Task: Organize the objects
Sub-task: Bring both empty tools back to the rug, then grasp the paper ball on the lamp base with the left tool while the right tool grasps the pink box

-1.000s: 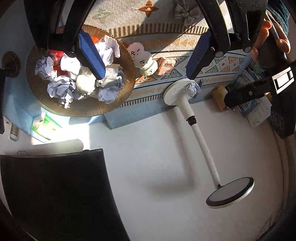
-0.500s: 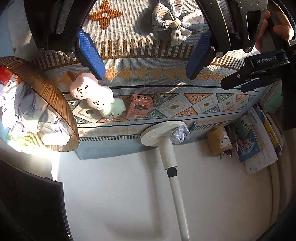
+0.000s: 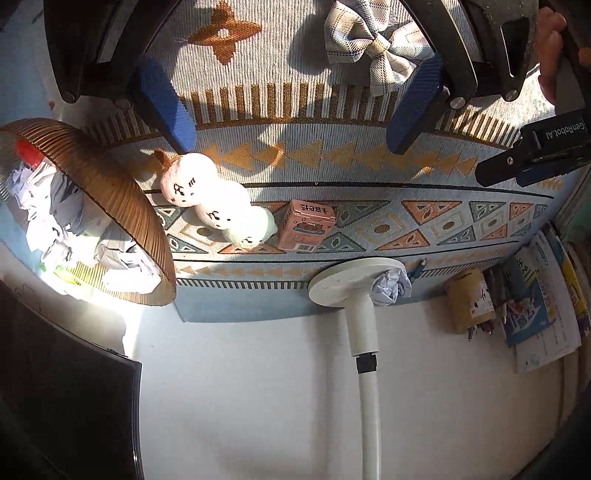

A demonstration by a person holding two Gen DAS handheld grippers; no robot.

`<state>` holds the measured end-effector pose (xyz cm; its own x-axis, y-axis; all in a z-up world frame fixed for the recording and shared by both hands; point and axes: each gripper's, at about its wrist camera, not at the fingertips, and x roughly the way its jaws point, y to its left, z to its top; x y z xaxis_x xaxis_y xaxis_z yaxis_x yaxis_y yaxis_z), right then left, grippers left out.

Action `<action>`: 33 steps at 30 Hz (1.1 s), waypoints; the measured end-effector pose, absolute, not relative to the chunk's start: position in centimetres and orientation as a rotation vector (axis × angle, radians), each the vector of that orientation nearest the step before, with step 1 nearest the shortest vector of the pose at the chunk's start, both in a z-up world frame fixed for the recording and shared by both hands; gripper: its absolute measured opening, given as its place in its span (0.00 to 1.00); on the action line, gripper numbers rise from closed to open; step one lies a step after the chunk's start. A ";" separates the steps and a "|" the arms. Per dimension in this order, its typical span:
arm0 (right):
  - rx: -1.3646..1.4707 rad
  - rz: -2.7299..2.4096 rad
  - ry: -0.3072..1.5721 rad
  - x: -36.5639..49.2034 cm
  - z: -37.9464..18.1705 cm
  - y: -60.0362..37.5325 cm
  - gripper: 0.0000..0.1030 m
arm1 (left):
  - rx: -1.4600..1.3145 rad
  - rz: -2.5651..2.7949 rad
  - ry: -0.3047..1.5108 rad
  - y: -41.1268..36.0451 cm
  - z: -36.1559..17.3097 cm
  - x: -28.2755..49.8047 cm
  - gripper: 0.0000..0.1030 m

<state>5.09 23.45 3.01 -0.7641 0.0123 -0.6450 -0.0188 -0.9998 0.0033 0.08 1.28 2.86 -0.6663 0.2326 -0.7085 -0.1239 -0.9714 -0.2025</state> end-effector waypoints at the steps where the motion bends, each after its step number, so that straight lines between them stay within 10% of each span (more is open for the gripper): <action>1: -1.072 2.933 0.019 5.1 3.0 23.5 1.00 | -1.174 2.694 -0.202 1.3 2.9 0.1 0.99; 20: -1.384 2.959 0.434 2.4 3.5 25.4 1.00 | -1.186 2.640 -0.129 1.9 3.9 -0.9 0.99; 33: -1.497 2.842 0.333 -8.2 1.8 23.2 0.90 | -1.112 2.632 -0.014 5.7 6.0 -15.0 0.99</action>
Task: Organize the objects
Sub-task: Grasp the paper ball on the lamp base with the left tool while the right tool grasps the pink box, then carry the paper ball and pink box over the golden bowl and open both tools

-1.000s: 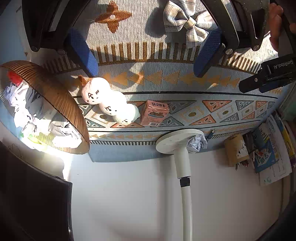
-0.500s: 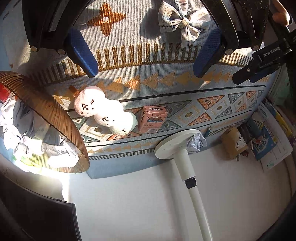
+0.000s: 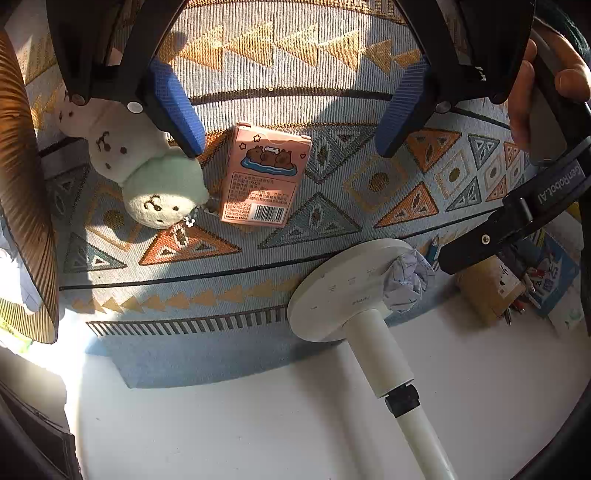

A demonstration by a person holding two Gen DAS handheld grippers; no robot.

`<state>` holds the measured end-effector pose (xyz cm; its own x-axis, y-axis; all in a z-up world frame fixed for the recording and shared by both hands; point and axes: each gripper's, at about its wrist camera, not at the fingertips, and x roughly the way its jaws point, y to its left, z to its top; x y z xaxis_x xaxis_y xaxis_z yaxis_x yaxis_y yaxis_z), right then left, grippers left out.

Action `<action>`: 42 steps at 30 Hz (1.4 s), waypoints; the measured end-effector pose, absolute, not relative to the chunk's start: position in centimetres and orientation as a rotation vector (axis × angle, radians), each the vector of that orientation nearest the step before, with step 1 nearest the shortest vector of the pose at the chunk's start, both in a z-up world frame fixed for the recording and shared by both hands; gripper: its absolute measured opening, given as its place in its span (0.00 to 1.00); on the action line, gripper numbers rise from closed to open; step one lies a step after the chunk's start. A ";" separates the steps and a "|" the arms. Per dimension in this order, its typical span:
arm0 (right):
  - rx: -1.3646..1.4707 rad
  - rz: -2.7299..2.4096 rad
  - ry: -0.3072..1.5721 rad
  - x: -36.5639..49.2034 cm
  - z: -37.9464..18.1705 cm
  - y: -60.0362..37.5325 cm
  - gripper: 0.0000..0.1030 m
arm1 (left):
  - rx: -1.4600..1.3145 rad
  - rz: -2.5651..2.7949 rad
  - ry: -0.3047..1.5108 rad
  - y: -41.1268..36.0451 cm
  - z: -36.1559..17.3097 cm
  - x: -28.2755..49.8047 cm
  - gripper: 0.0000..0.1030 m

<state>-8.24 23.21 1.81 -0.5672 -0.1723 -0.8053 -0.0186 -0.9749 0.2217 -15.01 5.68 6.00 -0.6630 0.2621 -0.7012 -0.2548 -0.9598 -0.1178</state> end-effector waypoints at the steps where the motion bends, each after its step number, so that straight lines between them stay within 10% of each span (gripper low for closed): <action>1: 1.410 -2.697 -0.305 -8.6 1.7 23.1 0.89 | -1.120 2.634 -0.020 5.9 5.6 -16.1 0.99; 7: 1.358 -2.726 -0.321 -9.5 1.6 23.5 0.84 | -1.116 2.666 -0.058 7.0 4.0 -19.6 0.96; 14: 1.382 -2.777 -0.184 -10.0 1.2 23.3 0.46 | -1.114 2.646 -0.033 7.6 3.4 -19.9 0.49; 37: 1.305 -2.732 -0.075 0.9 0.7 25.2 0.40 | -1.015 2.561 -0.077 5.8 4.9 -1.2 0.48; 42: 1.318 -2.726 -0.143 0.8 0.6 25.9 0.51 | -1.073 2.571 -0.091 5.4 3.2 -1.1 0.48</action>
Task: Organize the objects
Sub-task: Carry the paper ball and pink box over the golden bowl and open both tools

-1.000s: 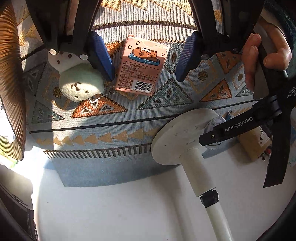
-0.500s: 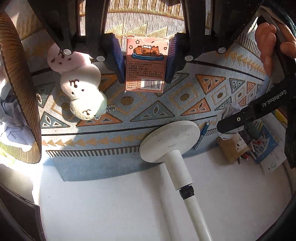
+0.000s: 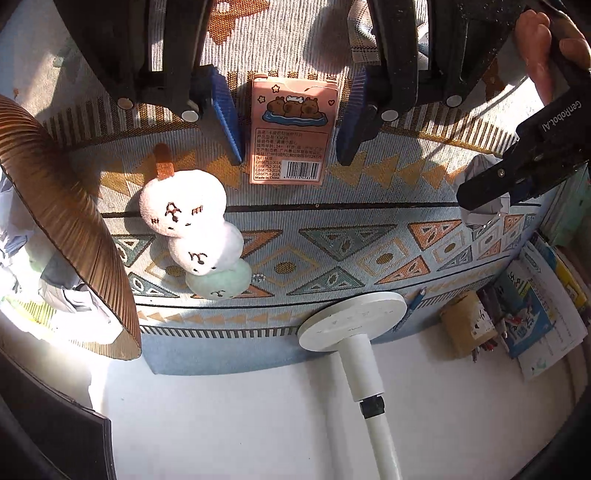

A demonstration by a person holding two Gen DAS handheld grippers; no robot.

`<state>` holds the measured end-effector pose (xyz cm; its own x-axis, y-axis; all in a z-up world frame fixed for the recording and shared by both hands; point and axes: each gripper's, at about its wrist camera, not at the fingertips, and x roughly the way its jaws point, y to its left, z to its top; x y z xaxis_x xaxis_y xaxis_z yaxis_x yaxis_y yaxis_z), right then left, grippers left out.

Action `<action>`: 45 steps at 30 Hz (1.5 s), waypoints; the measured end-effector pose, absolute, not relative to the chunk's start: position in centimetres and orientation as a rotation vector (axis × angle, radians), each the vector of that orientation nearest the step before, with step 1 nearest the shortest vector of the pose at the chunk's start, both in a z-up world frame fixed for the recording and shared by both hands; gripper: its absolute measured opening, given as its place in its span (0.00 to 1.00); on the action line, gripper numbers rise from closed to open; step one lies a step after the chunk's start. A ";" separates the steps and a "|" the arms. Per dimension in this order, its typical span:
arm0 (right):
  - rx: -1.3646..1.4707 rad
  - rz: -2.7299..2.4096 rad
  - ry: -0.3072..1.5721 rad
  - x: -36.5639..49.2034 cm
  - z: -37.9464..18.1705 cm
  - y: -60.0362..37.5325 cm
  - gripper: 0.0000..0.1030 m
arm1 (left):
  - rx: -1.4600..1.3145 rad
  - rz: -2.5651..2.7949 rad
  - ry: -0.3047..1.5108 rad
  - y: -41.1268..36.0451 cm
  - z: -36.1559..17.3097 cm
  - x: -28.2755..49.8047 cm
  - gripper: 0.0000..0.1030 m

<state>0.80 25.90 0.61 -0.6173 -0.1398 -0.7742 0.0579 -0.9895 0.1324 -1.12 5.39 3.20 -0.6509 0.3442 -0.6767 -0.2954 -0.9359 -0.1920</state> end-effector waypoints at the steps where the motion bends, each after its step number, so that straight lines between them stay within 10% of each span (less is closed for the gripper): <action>1: 1.316 -2.727 -0.143 0.8 0.6 25.9 0.54 | -1.046 2.578 -0.092 5.4 3.4 -0.9 0.48; 12: 1.347 -2.751 -0.056 1.0 0.4 24.8 0.65 | -1.006 2.592 -0.027 5.9 3.8 -0.1 0.49; 18: 1.318 -2.762 0.040 1.3 0.4 23.7 0.39 | -1.019 2.589 -0.063 5.4 3.8 -0.3 0.50; 24: 1.210 -2.803 0.247 2.8 1.0 21.4 0.39 | -1.015 2.597 -0.051 5.6 3.8 -0.2 0.49; 45: 0.626 -3.122 -0.031 10.2 14.4 32.6 0.39 | -0.643 2.492 0.183 19.0 16.0 0.5 0.53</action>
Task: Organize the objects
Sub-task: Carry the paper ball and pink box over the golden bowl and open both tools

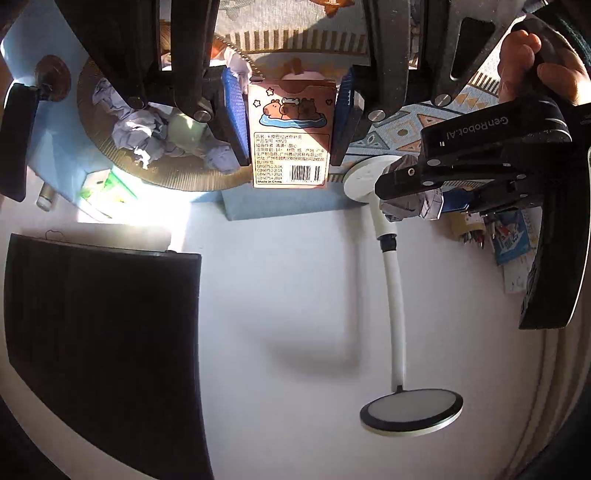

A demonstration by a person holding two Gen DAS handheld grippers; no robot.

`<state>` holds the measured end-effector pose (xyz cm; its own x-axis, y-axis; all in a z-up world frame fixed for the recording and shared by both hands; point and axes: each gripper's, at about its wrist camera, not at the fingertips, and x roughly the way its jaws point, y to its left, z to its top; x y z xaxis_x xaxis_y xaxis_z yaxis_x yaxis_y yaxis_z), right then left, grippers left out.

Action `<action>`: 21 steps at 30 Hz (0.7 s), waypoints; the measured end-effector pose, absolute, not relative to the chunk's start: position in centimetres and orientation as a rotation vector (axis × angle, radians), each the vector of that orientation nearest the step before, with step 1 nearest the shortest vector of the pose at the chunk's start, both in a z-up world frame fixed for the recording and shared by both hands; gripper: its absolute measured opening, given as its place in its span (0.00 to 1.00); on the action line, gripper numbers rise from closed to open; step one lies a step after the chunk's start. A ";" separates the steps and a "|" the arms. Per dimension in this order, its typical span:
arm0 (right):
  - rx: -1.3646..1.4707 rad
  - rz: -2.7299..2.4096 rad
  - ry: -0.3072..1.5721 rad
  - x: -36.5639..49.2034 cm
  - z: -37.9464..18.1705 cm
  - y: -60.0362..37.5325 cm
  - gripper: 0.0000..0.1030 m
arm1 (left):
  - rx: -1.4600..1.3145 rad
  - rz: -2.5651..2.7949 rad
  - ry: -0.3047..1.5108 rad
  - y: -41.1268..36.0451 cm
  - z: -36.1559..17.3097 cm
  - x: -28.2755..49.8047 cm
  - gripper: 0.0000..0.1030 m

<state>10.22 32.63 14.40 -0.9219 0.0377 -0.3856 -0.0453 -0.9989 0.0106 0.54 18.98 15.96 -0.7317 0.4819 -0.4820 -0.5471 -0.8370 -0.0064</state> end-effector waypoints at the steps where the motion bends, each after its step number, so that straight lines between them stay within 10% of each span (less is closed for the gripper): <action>1: -0.582 3.000 0.054 10.2 15.1 34.2 0.39 | -0.627 2.467 0.172 20.4 16.5 0.3 0.53; 17: -0.733 2.644 0.272 6.5 11.3 47.1 0.39 | -0.676 2.476 0.296 34.8 11.1 -2.8 0.53; 21: -0.731 2.616 0.235 6.5 11.1 47.0 0.39 | -0.636 2.501 0.331 35.4 10.8 -2.2 0.74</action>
<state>6.45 47.04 11.14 -0.7775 0.3426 -0.5274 -0.4311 -0.9009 0.0504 -2.21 35.36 10.80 -0.7469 0.4362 -0.5018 -0.5517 -0.8278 0.1016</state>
